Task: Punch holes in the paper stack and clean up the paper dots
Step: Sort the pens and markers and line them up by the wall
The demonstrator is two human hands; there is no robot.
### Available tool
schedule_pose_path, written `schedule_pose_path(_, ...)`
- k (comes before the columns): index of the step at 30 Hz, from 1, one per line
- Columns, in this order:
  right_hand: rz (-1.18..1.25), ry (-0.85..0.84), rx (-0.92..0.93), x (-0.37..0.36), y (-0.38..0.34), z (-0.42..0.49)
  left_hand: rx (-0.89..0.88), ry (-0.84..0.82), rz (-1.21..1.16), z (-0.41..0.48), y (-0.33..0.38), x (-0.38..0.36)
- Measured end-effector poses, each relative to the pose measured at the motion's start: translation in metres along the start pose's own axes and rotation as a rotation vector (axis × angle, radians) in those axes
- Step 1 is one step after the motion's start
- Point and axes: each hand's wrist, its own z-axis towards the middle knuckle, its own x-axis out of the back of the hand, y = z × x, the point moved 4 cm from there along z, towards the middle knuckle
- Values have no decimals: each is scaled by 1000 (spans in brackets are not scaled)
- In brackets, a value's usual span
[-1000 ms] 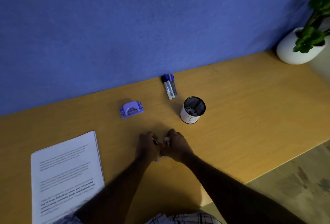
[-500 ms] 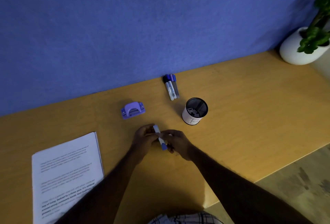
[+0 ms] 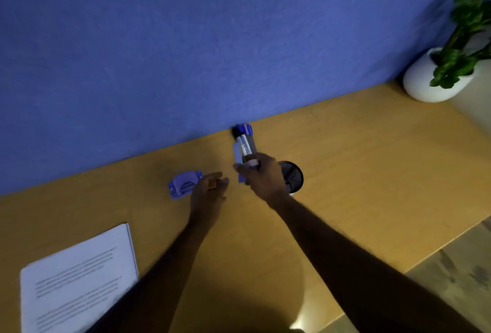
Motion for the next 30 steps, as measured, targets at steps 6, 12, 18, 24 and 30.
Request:
schedule_pose_path(6, -330, 123, -45, 33, -6, 83, -209, -212, 463, 9, 0, -18)
schedule_pose_path(12, -595, 80, -174, 50, 31, 145, -434, -252, 944, 5, -8, -26)
schedule_pose_path(18, -821, -34, -202, 41, 55, 172, -547, -279, 1299, -2, -24, -29)
schedule_pose_path(24, -834, -64, -182, 31, 66, 185, -581, -222, 1336, -9, -31, -25)
schedule_pose_path(30, -765, -18, -124, 36, 69, 192, -540, -254, 1381, -12, -43, -25)
